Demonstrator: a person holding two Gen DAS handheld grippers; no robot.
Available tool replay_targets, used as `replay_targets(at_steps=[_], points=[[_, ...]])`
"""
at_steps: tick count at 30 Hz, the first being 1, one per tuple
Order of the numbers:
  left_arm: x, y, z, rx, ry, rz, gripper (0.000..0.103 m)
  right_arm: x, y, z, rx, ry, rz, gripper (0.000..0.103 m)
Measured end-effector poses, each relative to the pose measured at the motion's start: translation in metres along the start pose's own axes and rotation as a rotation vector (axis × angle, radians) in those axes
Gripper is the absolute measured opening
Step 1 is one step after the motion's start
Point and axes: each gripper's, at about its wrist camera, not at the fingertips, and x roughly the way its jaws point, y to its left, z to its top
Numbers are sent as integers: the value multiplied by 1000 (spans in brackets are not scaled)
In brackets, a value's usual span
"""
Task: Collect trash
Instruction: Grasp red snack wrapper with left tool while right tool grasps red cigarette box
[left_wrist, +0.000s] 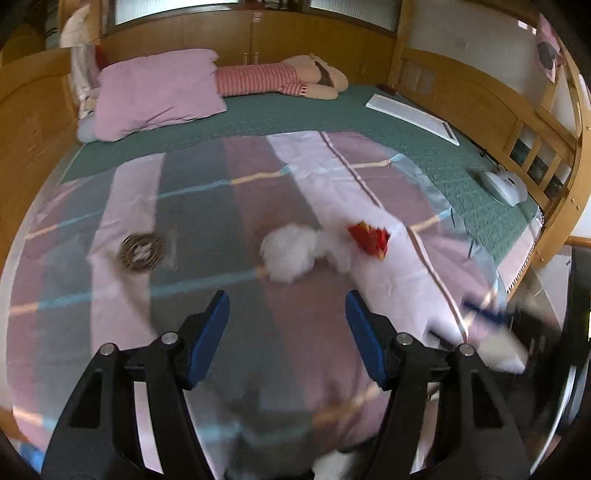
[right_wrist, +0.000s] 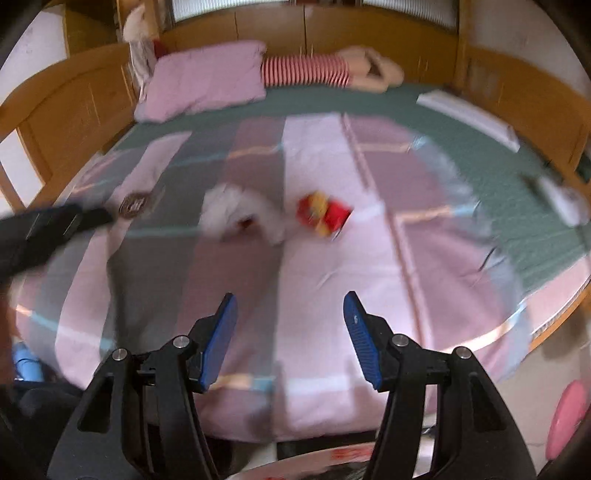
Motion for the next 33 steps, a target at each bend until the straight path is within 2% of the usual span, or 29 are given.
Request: replay_targets(at_steps=[3,9,11,12,13,14,15,17,19,20,21,22,23,24,25,28,30,33], points=[[38,-22,29,19,18,-103,70,4,-11,-15,85,54,25,61],[123,-73,59,48,103,-164,70,-1,-44,-39,183,88,-44,61],[155,-87,60,63,149,-152,70,-2,-51,-39,194,88,-60,61],[166,-91,58,70,172,-148,65,-2,-53,-37,193,80,-69,61],[178,-94,57,75,201,-152,45,-2,-54,-36,190,72,-80,61],[188,-96,54,77,235,-169,32,-1,-54,-34,185,63,-92,61],[194,-95,51,75,262,-185,14,1,-53,-31,177,55,-103,61],[184,-87,49,53,233,-203,11,5,-47,-27,163,40,-98,61],[152,-65,55,-9,134,-281,9,8,-42,-25,158,30,-77,66],[139,-55,60,-29,87,-290,9,11,-38,-23,157,29,-62,66],[123,-41,68,-46,23,-267,9,15,-33,-22,156,35,-43,66],[116,-29,74,-54,-12,-211,9,20,-28,-20,155,45,-25,66],[115,-18,79,-62,-14,-163,9,23,-23,-18,154,52,-8,66],[119,-7,82,-74,10,-130,9,24,-19,-16,153,53,0,66],[134,10,83,-96,79,-93,9,25,-15,-15,150,50,6,66],[168,24,65,-74,230,-47,8,26,-8,-12,143,41,10,66],[175,19,45,-1,294,-72,8,25,-7,-10,142,29,15,66],[151,10,19,65,307,-197,8,27,-3,-9,126,20,21,66]])
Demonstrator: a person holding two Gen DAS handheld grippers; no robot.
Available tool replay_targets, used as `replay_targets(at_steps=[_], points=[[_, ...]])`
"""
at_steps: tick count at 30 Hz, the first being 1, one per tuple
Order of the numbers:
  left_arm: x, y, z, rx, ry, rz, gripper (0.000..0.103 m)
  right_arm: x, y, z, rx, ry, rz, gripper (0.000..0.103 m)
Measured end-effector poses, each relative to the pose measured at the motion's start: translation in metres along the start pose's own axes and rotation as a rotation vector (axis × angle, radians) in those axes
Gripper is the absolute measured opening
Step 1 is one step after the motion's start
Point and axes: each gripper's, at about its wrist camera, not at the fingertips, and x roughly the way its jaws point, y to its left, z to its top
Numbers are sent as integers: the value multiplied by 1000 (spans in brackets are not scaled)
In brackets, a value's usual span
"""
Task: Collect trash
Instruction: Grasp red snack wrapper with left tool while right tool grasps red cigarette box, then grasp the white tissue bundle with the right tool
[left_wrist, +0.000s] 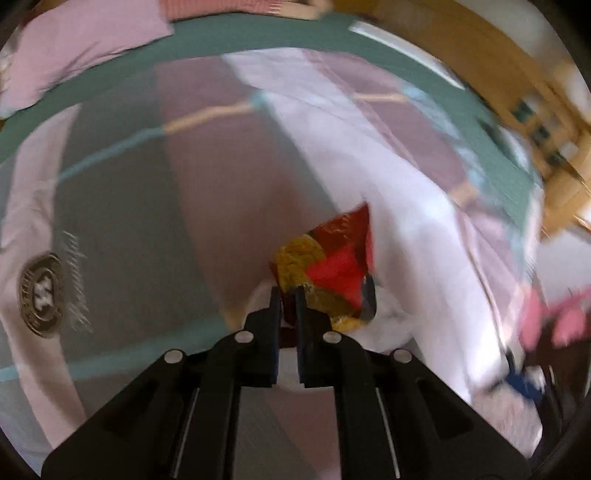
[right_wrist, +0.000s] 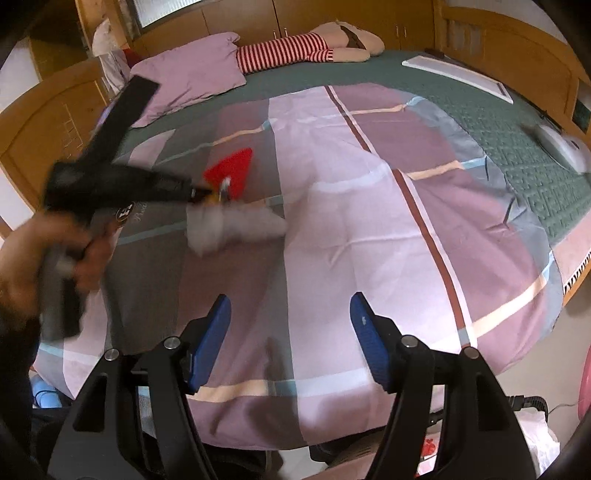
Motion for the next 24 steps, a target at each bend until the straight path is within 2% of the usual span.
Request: replay_targets(at_steps=[2,3,5,8,11,14,16,18,20,21,22,24], points=[[-14,-5,-19,23,4,-73,8,4,5,1,-16,11,29,66],[-25,-4,-29,28,-13,-84,8,7,10,2,-33,20,49,66],[-43,4,-41,-3,-67,-80,8,11,19,3,-65,24,71,66],[-77,38,-57,-126,-169,-74,8,18,30,6,-92,30,88,70],[-105,70,-77,-213,-227,-26,8,25,40,13,-121,31,93,70],[-118,87,-97,-244,-232,29,8,36,64,22,-222,-13,44,73],[-125,93,-116,-257,-236,41,8,45,81,27,-306,-65,-31,90],[-130,100,-135,-288,-252,21,8,58,101,29,-404,-123,-102,91],[-135,111,-155,-315,-266,1,8,76,115,30,-489,-133,-131,90],[-136,117,-164,-318,-271,7,8,87,122,30,-528,-115,-136,78],[-135,120,-173,-316,-277,26,8,96,126,30,-552,-85,-132,53],[-132,127,-181,-317,-273,49,8,108,130,28,-563,-13,-105,29]])
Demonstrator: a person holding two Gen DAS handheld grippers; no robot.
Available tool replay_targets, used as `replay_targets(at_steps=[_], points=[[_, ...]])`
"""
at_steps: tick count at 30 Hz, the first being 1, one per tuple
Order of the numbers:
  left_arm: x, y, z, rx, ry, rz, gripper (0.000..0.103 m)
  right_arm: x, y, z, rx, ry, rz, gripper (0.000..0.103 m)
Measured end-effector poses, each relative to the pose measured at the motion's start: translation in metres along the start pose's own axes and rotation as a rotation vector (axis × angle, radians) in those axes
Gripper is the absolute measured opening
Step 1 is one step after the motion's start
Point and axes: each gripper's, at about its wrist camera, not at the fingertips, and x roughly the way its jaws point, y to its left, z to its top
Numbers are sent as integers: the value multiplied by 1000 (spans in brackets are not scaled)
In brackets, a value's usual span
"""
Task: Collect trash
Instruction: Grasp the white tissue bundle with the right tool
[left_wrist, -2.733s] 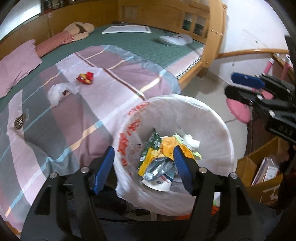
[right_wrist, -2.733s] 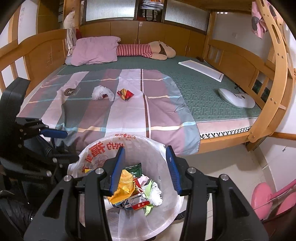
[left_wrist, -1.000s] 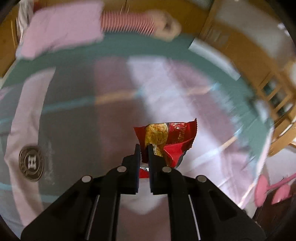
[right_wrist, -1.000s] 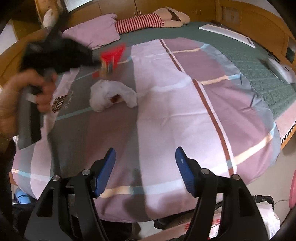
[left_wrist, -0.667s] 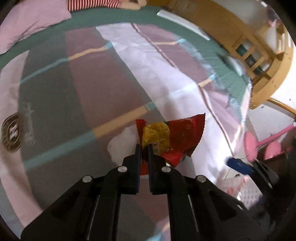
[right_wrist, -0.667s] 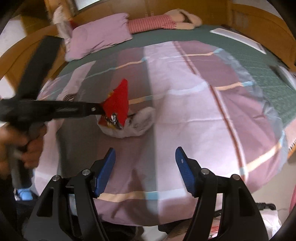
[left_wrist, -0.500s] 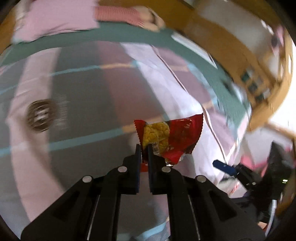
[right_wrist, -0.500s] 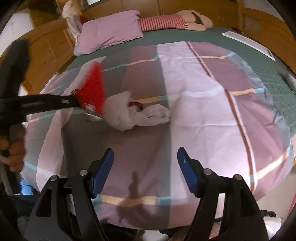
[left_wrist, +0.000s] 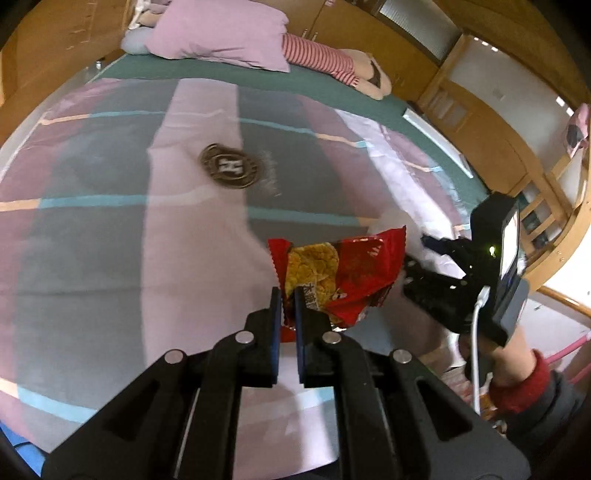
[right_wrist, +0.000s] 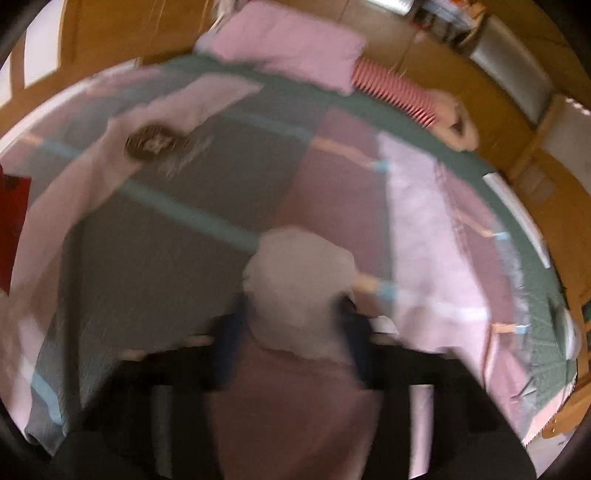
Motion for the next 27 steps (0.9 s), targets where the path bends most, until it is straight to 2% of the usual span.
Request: replay_targets(at_steps=[1,4,7,11,14,19,27], points=[[-2,6,-3,2,2,-1,8,0,1,-1,13,7,17,24],[-1,6,-4,10,-8,24,8,-11,-1,-3,67,-2,46,16],[-3,6,-5,14,-10,54,8,-35,-3,-7,120,-18,55,15],[-20,-6,-2,54,-59,116,8,-83,0,-14,157,-65,63,15],[-42,-22,-1,71,-102,155,8,-114,-2,-18,186,-93,96,15],[-90,-57,-11,110,-184,212,8,-179,-17,-29,268,-198,195,15],[-153,-119,-33,193,-265,215,8,-250,-34,-58,301,-286,180,15]])
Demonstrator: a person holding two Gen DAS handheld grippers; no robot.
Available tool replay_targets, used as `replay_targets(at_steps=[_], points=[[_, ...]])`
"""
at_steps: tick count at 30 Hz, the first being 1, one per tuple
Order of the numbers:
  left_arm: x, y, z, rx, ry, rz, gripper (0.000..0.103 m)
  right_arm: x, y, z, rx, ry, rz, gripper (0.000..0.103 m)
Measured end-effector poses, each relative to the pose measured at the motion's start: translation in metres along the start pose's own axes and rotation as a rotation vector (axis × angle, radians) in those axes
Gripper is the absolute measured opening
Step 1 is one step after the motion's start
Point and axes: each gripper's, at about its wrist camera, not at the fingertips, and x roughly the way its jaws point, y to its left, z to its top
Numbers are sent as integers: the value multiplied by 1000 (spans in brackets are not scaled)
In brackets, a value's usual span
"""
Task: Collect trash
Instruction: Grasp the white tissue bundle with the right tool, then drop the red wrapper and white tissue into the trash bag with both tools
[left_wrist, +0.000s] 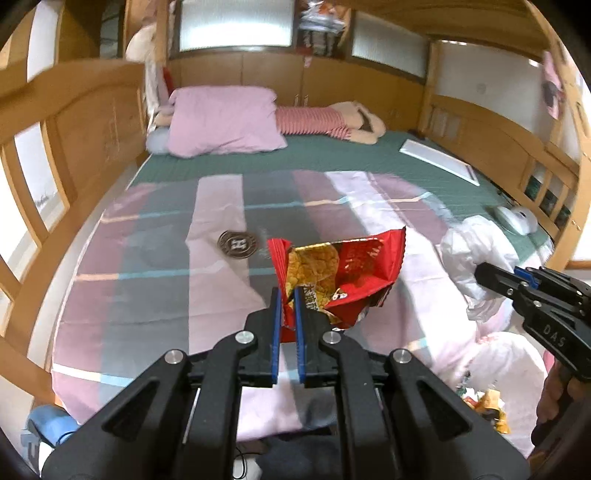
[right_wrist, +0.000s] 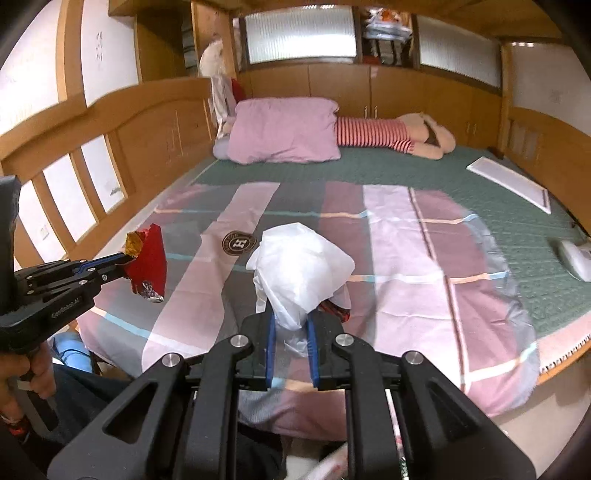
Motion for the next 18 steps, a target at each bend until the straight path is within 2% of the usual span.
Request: replay_targets(at_steps=[7,12,18], points=[[-51,-57,-5,107,-81,15,8,-57,-16,-21,22,-45,-40,15],[-77,-86,-9,144,-125,24,8,-99,-29,-36,37,-96,-87,15],[-105,-117,-19,169,-161,21,8,-130,-45,-55,56,-115,-129,15]])
